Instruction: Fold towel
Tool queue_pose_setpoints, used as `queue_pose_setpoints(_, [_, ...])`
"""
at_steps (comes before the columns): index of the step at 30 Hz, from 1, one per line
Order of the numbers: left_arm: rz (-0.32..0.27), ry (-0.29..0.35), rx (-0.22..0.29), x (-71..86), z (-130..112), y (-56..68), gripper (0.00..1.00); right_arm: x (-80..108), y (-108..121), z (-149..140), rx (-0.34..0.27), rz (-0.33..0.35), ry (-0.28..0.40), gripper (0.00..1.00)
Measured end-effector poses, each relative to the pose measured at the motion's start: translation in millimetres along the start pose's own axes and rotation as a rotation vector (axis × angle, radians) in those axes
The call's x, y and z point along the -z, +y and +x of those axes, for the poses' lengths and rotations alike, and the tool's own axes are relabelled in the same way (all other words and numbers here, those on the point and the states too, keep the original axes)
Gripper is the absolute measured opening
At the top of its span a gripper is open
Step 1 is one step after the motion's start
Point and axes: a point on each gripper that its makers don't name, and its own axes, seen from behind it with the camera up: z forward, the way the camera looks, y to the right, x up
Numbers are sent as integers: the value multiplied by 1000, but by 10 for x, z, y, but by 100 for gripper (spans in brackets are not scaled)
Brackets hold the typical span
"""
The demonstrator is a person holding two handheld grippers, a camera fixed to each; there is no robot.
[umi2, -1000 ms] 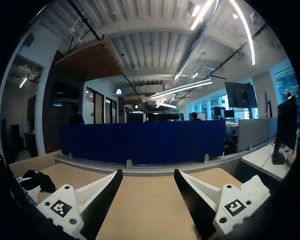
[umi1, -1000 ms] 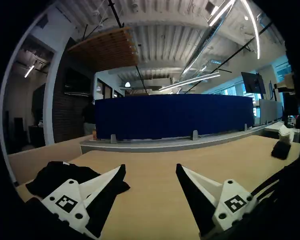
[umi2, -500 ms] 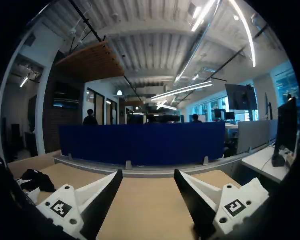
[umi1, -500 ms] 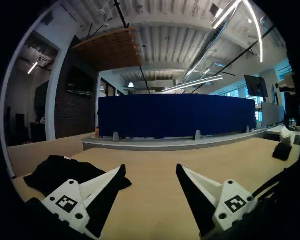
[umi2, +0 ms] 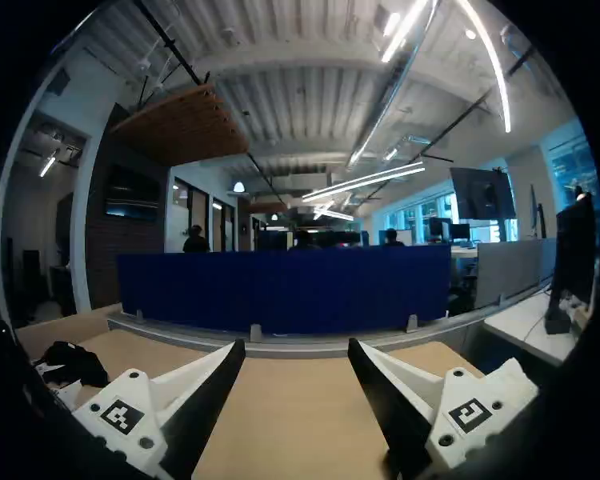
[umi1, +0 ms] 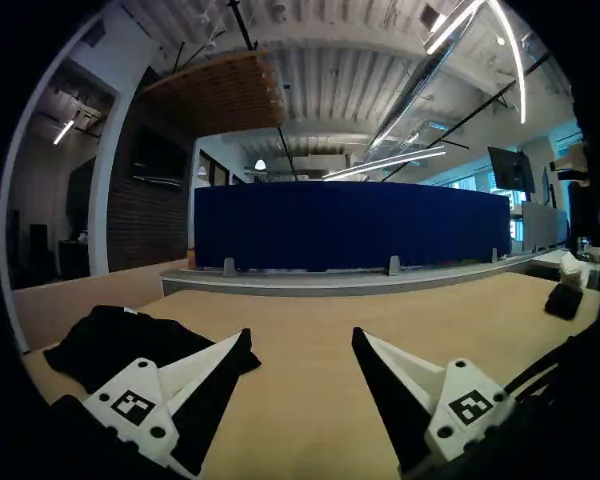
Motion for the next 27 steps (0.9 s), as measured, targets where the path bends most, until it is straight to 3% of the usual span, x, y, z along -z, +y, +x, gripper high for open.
queue_pose_setpoints(15, [0, -1, -3, 6, 32, 5, 94, 54, 392, 42, 53, -42, 52, 100])
queue_pose_setpoints(21, [0, -1, -3, 5, 30, 4, 94, 46, 481, -249, 91, -55, 41, 100])
queue_pose_setpoints(27, [0, -1, -3, 3, 32, 1, 94, 30, 541, -635, 70, -55, 29, 100])
